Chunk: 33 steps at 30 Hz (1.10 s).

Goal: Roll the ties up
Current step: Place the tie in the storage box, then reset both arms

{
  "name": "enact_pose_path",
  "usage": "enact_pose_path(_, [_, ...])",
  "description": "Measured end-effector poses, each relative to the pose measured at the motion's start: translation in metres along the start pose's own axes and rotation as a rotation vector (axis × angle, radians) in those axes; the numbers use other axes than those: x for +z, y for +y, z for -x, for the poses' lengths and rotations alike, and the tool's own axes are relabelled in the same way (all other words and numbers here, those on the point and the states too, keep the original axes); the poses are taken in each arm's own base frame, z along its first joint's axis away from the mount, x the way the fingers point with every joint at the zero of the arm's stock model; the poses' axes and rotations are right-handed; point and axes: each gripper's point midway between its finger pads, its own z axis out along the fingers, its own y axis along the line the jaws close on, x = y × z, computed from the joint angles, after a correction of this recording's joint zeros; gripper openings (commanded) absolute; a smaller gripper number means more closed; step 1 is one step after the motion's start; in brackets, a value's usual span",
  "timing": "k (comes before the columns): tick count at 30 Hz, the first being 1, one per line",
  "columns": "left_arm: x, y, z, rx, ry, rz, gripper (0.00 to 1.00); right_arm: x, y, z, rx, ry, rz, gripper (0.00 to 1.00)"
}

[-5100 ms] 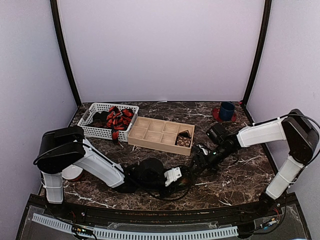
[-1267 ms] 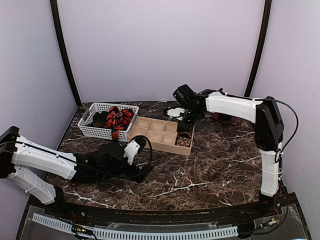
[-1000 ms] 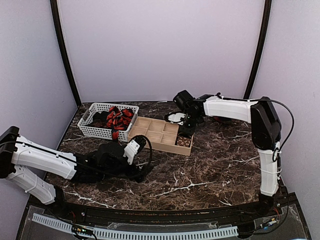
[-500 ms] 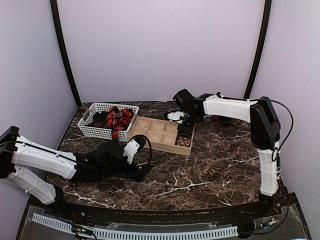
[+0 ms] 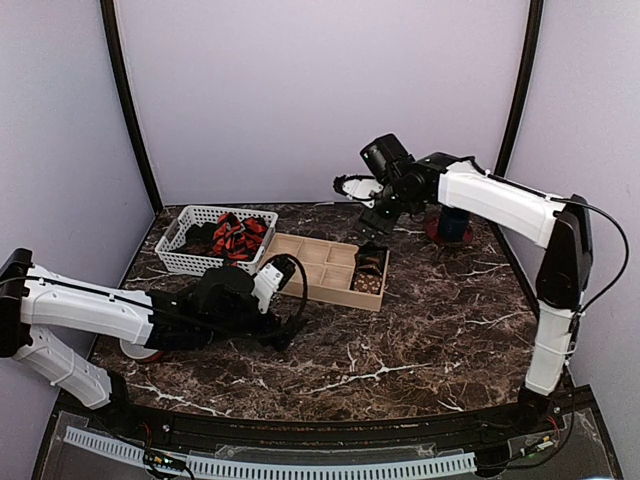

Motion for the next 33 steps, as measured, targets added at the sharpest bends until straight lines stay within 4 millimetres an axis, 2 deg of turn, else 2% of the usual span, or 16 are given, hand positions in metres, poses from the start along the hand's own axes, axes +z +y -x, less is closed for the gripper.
enact_pose_path(3, [0.002,0.006,0.027,-0.034,0.001,0.009,0.99,-0.038,-0.023,0.013,0.065,-0.069,-0.077,0.98])
enact_pose_path(4, [0.003,0.008,0.034,-0.046,0.004,0.011,0.99,-0.059,-0.037,0.017,0.108,-0.105,-0.123,0.98])
enact_pose_path(5, [0.004,0.014,0.046,-0.064,0.009,0.014,0.99,-0.067,-0.043,0.018,0.126,-0.121,-0.142,0.98])
enact_pose_path(7, [0.008,0.027,0.064,-0.102,0.018,0.027,0.99,-0.100,-0.063,0.021,0.212,-0.208,-0.221,0.98])
enact_pose_path(9, [0.011,0.046,0.081,-0.143,0.025,0.043,0.99,-0.132,-0.076,0.012,0.294,-0.285,-0.290,0.98])
enact_pose_path(13, [0.008,0.085,0.106,-0.221,0.031,0.075,0.99,-0.199,-0.099,-0.025,0.532,-0.464,-0.432,0.97])
enact_pose_path(15, [0.004,0.101,0.116,-0.262,0.035,0.077,0.99,-0.224,-0.112,-0.043,0.667,-0.537,-0.473,0.98])
enact_pose_path(18, [-0.001,0.124,0.127,-0.339,0.044,0.088,0.99,-0.240,-0.130,-0.070,0.839,-0.583,-0.506,0.98])
enact_pose_path(21, [-0.003,0.142,0.125,-0.418,0.067,0.106,0.99,-0.228,-0.127,-0.086,0.955,-0.560,-0.463,0.98])
enact_pose_path(25, [-0.003,0.153,0.099,-0.513,0.148,0.142,0.99,-0.176,-0.088,-0.097,1.037,-0.445,-0.269,0.98])
enact_pose_path(28, [0.000,0.149,0.068,-0.571,0.227,0.157,0.99,-0.132,-0.043,-0.113,1.094,-0.332,-0.109,0.98])
enact_pose_path(31, [0.002,0.142,0.020,-0.631,0.335,0.173,0.99,-0.095,0.009,-0.137,1.170,-0.208,0.044,0.98])
enact_pose_path(33, [-0.002,0.135,-0.015,-0.669,0.409,0.181,0.99,-0.079,0.039,-0.152,1.221,-0.143,0.127,0.98])
